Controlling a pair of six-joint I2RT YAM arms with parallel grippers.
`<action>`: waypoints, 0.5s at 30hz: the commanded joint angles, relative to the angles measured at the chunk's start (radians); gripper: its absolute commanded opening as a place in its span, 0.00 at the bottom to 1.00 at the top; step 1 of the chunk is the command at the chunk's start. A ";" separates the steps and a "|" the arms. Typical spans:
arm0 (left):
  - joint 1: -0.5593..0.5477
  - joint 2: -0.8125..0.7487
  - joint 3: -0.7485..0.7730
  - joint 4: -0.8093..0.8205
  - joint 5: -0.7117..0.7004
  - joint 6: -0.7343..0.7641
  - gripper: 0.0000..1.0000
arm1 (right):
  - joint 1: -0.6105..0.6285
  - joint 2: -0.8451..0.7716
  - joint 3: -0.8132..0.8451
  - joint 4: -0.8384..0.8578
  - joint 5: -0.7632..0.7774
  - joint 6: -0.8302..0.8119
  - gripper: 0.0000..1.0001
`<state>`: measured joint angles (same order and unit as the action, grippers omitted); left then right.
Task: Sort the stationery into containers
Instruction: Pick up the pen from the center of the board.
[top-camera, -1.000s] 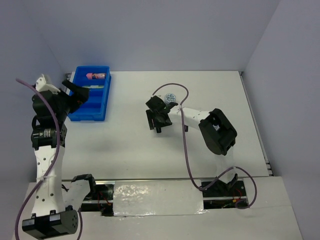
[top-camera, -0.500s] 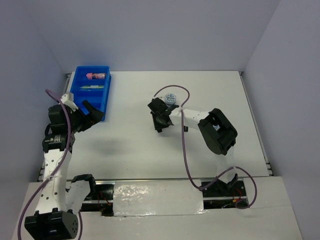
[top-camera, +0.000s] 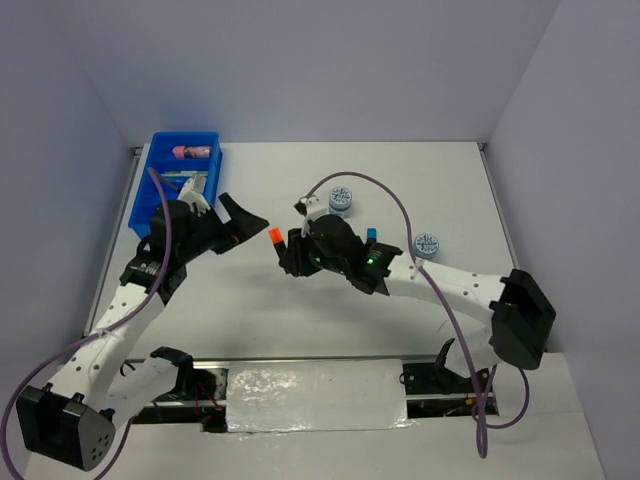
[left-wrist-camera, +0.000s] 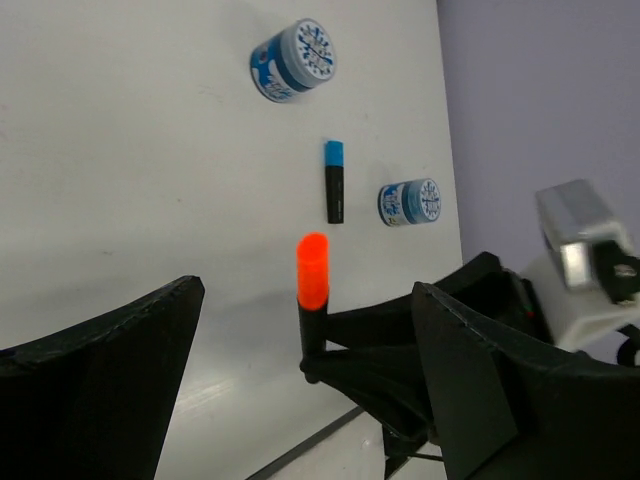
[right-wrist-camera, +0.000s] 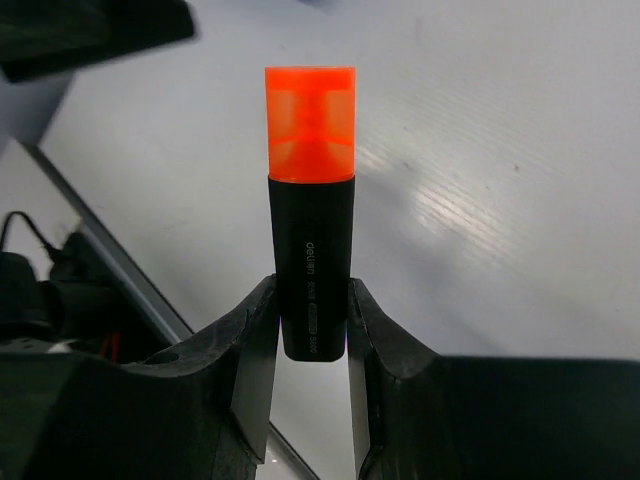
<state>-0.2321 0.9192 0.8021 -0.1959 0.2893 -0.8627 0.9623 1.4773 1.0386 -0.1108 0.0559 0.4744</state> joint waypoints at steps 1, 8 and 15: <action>-0.050 0.012 0.017 0.134 -0.019 -0.081 0.97 | 0.012 -0.086 -0.038 0.108 -0.002 0.012 0.12; -0.153 0.082 0.019 0.188 -0.032 -0.122 0.86 | 0.058 -0.126 0.021 0.094 -0.005 -0.017 0.12; -0.204 0.135 0.032 0.224 -0.033 -0.125 0.17 | 0.062 -0.092 0.070 0.082 0.002 -0.026 0.13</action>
<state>-0.4213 1.0443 0.8028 -0.0360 0.2478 -0.9680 1.0187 1.3823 1.0542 -0.0639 0.0509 0.4652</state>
